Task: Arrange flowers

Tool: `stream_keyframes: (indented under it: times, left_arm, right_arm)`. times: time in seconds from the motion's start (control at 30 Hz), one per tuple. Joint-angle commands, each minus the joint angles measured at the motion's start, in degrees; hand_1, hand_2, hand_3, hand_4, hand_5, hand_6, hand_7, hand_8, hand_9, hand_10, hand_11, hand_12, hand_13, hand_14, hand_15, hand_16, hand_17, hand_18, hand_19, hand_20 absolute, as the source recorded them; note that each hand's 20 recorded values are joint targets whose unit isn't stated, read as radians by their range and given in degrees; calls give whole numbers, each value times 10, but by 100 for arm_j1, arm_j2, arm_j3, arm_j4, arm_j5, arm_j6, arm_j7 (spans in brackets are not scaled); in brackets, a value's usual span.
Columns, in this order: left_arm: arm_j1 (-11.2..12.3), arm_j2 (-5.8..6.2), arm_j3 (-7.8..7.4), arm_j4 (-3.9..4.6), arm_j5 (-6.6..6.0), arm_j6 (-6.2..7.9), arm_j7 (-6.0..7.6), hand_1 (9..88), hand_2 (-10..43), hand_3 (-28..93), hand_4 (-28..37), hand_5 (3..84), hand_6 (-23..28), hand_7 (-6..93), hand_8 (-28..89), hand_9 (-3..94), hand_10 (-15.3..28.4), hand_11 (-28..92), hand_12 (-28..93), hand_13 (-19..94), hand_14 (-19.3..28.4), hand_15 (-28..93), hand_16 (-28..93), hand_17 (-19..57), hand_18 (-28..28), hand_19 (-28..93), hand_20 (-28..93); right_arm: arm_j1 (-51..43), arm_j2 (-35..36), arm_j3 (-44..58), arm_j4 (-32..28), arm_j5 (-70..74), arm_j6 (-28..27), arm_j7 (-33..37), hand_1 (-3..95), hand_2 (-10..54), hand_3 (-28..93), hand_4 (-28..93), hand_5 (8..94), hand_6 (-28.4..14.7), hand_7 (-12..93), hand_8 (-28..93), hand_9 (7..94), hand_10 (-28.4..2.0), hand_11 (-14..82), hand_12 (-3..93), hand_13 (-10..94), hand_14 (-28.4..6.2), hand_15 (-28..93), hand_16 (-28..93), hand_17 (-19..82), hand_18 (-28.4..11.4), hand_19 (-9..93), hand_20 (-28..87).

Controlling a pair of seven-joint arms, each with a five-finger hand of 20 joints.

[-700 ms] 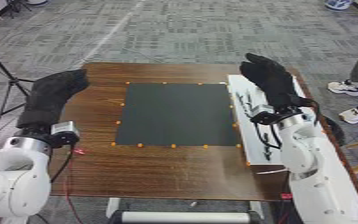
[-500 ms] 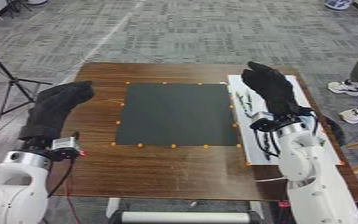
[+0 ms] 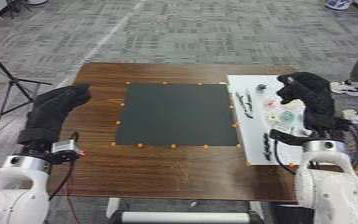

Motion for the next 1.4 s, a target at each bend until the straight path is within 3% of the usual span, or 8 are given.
stream_keyframes:
  times: [0.03,0.17,0.27,0.43,0.67,0.97,1.1,1.4]
  left_arm:
    - [153,-71,-73,-59,119,-4,-80,307,4,658,-156,514,44,169,-69,487,145,204,104,367,177,208,-11,72,107,122,158]
    - [104,-41,-63,-45,132,-36,-67,308,3,659,-156,514,44,168,-69,487,144,205,105,367,177,209,-10,71,108,121,158]
    - [82,-46,-77,-45,273,-87,-81,309,3,658,-157,514,43,168,-69,487,144,206,106,367,178,210,-10,71,108,121,158]
    - [59,-52,-53,-28,358,-175,-141,309,2,658,-157,512,44,167,-69,487,144,206,106,368,179,211,-9,70,109,122,158]
    - [88,-76,-60,-44,369,-183,-166,309,2,659,-156,512,44,167,-68,488,143,206,107,369,180,214,-9,69,109,121,158]
    - [97,-109,-34,-46,383,-228,-199,309,2,658,-156,511,44,166,-68,487,144,206,107,370,181,217,-10,69,109,120,157]
    - [84,-110,-35,-44,420,-320,-207,309,2,657,-156,510,44,166,-68,487,144,206,108,371,181,219,-10,68,110,119,157]
    - [165,-93,-143,-109,447,-348,-285,308,2,657,-155,509,46,164,-67,485,144,206,108,370,181,218,-10,66,110,118,157]
  right_arm:
    - [-1141,278,183,-350,-1577,277,541,230,-95,676,-178,567,-37,456,-117,666,-172,530,374,600,-176,807,389,262,-262,720,530]
    - [-1418,476,242,-325,-2237,295,1057,233,-95,667,-173,592,-32,472,-111,691,-165,561,394,641,-168,843,416,295,-271,772,556]
    - [-1456,512,341,-299,-2852,-284,1455,235,-95,657,-168,610,-30,474,-110,711,-161,571,402,668,-164,858,428,320,-277,800,564]
    - [-1466,579,327,-132,-3433,-733,1786,230,-95,635,-159,651,-26,477,-95,765,-146,572,409,708,-154,862,443,356,-281,830,557]
    - [-1141,694,54,230,-3899,-1560,2066,215,-95,620,-151,669,-23,492,-79,786,-140,562,404,730,-147,856,448,379,-278,841,539]
    - [-548,800,-462,705,-4285,-1842,2411,209,-95,612,-146,679,-23,492,-73,797,-136,556,397,739,-143,845,448,387,-274,841,526]
    - [-321,878,-610,862,-4471,-2338,2565,208,-95,607,-144,687,-23,487,-70,805,-132,552,391,748,-138,840,447,395,-274,844,521]
    - [56,928,-1104,810,-4835,-3802,3056,243,-95,625,-131,732,-7,500,-49,860,-116,551,379,806,-108,836,446,453,-259,880,501]
